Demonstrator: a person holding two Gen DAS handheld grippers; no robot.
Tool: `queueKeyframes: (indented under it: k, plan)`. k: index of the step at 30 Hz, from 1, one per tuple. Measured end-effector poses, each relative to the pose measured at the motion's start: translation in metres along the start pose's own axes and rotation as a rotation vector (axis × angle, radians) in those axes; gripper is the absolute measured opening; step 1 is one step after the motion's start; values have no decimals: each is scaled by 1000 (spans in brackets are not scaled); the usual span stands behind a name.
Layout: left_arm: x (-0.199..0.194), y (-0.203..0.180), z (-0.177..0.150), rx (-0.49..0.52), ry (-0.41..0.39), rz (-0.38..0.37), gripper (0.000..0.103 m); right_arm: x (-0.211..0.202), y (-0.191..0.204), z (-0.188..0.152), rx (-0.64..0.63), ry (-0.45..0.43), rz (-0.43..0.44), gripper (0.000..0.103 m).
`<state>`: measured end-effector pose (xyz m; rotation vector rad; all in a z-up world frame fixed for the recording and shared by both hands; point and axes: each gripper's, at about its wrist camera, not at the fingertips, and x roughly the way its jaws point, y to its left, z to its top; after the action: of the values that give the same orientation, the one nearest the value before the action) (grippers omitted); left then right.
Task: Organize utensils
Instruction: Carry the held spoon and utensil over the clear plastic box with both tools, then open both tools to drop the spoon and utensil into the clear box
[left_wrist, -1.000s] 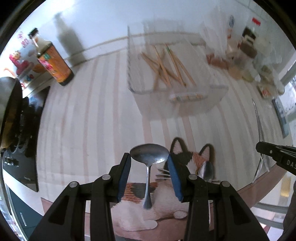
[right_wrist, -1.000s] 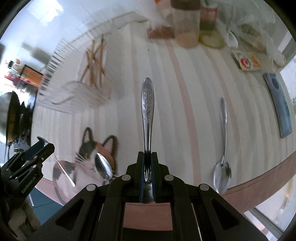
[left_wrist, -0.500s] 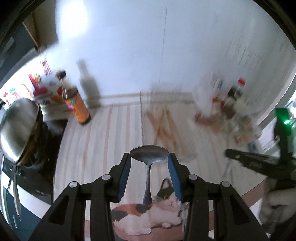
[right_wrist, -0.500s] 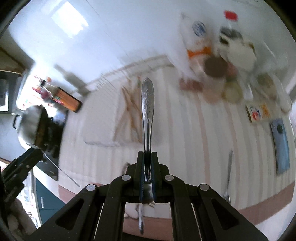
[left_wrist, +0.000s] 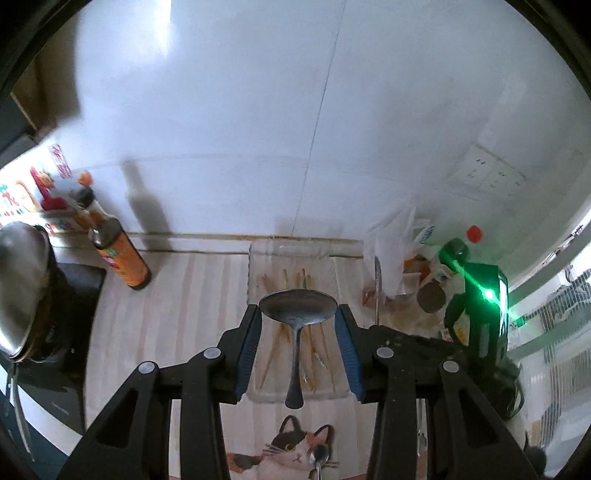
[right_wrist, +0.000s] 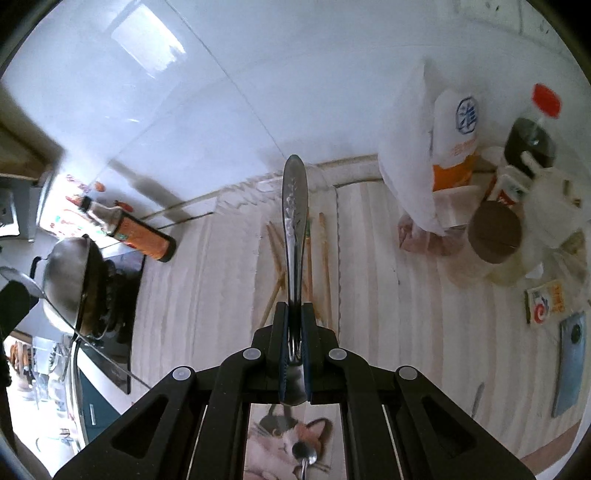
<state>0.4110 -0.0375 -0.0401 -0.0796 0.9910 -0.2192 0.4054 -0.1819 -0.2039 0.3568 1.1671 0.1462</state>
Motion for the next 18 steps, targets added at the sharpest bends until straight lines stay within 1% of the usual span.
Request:
queueKeyframes:
  k: [4, 7, 11, 13, 14, 15, 16, 17, 18]
  plan:
    - [42, 8, 8, -35, 86, -2, 37, 27, -5, 7, 8, 43, -11, 6]
    - [66, 13, 8, -48, 138, 0, 38, 45, -6, 8, -10, 80, -14, 7]
    - [87, 16, 4, -52, 187, 9, 38, 62, -9, 8, -24, 120, -14, 7]
    - [94, 18, 4, -63, 215, 10, 39, 73, -9, 9, -33, 160, -3, 7]
    - [96, 18, 4, -65, 223, 7, 39, 76, -9, 9, -38, 173, -10, 10]
    - [97, 18, 5, -64, 224, 11, 39, 77, -8, 10, -44, 177, -16, 16]
    - [97, 18, 6, -62, 221, 27, 39, 75, -10, 10, -44, 174, -23, 30]
    - [96, 17, 7, -57, 218, 43, 40, 73, -11, 11, -40, 169, -22, 43]
    - [93, 18, 7, -55, 211, 58, 45, 67, -14, 11, -32, 158, -16, 45]
